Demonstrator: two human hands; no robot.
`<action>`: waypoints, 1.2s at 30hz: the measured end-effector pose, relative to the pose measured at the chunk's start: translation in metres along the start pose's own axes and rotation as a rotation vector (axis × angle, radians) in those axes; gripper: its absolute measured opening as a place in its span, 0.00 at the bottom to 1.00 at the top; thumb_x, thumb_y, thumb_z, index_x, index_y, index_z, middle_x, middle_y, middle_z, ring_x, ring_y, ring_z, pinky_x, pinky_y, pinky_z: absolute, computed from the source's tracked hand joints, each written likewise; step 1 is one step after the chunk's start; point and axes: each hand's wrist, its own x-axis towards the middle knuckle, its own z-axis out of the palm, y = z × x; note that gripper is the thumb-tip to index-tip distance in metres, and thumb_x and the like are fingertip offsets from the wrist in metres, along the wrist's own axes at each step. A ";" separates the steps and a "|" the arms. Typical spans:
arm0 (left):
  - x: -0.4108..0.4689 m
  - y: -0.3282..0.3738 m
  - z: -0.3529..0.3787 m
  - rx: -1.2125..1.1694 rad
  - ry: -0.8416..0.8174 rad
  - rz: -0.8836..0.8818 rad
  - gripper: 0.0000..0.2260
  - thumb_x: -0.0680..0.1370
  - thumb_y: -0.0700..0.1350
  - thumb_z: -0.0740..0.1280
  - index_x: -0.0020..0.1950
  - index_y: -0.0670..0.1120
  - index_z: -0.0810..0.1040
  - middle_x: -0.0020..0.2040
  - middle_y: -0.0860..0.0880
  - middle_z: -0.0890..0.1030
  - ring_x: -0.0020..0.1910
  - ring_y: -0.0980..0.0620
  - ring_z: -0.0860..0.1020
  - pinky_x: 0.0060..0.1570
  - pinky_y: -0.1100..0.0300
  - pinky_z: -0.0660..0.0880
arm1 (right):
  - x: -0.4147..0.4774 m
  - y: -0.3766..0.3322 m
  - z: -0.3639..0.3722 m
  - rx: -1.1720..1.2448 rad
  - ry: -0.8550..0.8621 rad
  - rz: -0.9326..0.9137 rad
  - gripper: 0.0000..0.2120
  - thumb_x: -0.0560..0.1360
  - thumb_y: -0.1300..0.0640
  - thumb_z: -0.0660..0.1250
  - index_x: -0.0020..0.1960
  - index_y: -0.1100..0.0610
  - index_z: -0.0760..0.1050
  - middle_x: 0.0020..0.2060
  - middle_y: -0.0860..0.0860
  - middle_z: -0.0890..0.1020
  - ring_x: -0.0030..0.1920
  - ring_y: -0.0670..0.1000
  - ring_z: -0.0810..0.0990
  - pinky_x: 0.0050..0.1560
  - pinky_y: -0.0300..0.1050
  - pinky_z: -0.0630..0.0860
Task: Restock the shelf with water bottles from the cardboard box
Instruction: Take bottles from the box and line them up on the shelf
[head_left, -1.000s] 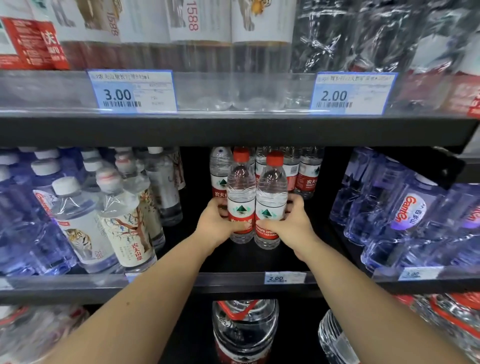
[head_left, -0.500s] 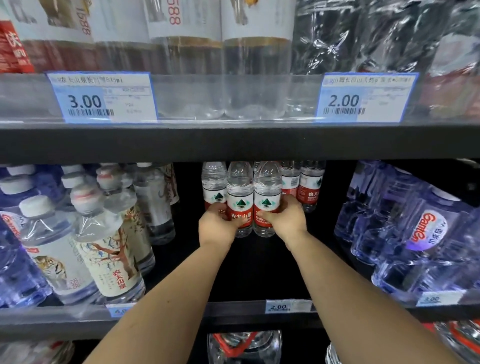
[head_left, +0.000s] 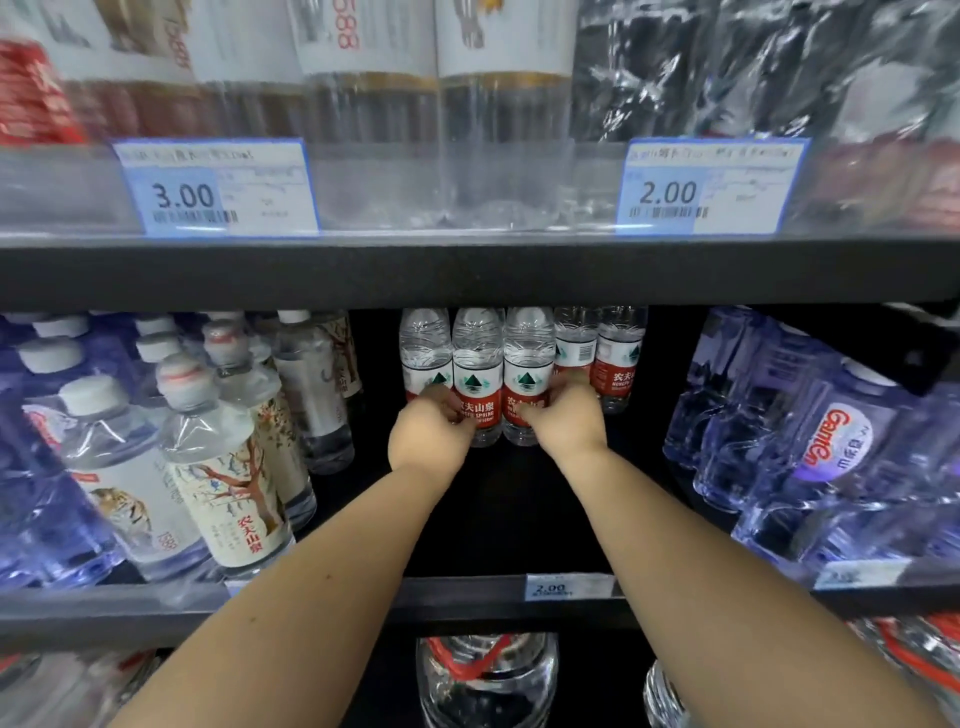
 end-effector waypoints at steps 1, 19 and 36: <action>-0.006 0.004 -0.009 0.032 -0.019 0.045 0.08 0.71 0.45 0.73 0.48 0.47 0.78 0.44 0.53 0.80 0.45 0.50 0.79 0.45 0.58 0.76 | -0.010 -0.005 -0.005 -0.024 -0.011 -0.020 0.21 0.66 0.57 0.77 0.56 0.57 0.74 0.50 0.53 0.81 0.51 0.52 0.81 0.42 0.40 0.72; -0.288 -0.039 -0.093 0.525 -0.129 0.371 0.10 0.73 0.47 0.66 0.53 0.49 0.78 0.50 0.48 0.78 0.52 0.43 0.75 0.48 0.50 0.68 | -0.323 0.023 -0.069 -0.430 -0.258 -0.246 0.14 0.71 0.55 0.70 0.56 0.53 0.76 0.52 0.51 0.79 0.58 0.54 0.71 0.58 0.50 0.72; -0.464 -0.257 0.044 0.560 -0.481 -0.563 0.24 0.77 0.51 0.65 0.72 0.47 0.66 0.66 0.44 0.72 0.64 0.42 0.70 0.61 0.48 0.68 | -0.483 0.279 0.041 -0.295 -0.362 0.639 0.19 0.71 0.54 0.72 0.60 0.55 0.75 0.54 0.55 0.80 0.52 0.56 0.79 0.53 0.45 0.77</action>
